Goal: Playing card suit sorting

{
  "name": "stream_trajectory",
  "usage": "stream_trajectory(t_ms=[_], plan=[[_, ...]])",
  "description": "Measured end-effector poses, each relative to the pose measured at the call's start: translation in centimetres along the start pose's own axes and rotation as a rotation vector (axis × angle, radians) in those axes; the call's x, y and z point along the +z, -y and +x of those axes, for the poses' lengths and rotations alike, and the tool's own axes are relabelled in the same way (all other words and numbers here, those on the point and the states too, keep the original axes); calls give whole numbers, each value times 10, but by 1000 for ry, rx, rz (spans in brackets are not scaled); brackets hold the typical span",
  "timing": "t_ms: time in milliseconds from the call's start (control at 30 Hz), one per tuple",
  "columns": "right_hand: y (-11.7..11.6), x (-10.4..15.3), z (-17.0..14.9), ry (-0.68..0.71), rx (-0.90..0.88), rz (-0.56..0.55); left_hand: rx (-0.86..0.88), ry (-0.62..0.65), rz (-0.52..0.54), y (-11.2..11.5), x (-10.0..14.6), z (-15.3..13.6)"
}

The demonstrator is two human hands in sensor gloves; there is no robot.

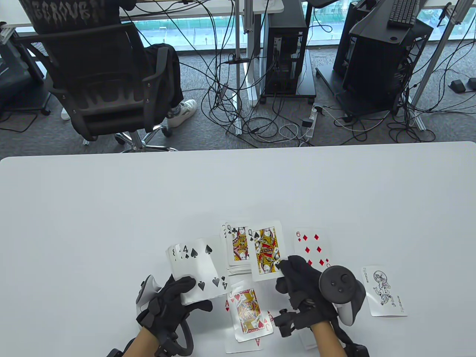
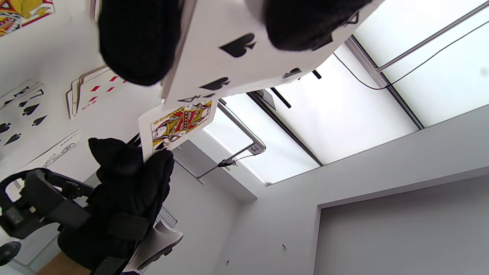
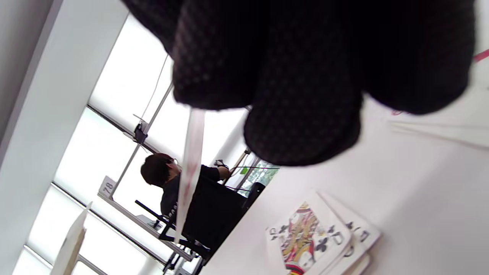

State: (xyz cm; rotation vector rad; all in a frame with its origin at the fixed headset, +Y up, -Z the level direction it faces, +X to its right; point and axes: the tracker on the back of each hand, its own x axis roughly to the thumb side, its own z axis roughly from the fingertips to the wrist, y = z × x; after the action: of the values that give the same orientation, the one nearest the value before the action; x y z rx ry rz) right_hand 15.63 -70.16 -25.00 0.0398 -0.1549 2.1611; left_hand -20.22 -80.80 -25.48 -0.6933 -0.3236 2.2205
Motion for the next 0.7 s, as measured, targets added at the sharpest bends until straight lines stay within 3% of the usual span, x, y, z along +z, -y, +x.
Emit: stream_trajectory(t_ms=[133,300,500,633,700], plan=[[27,8,-14,-96,201,88,1,1,8,-1,1,0],[36,24,-44,-289,249,234,-2,-4,10,-1,1,-1],[24,35,-71,-434,566,406,-2,-11,19,-2,2,-2],[9,37,-80,-468,785,515,-4,-18,24,-1,2,-2],[5,36,-78,-443,860,510,-4,-22,28,-1,2,-2]])
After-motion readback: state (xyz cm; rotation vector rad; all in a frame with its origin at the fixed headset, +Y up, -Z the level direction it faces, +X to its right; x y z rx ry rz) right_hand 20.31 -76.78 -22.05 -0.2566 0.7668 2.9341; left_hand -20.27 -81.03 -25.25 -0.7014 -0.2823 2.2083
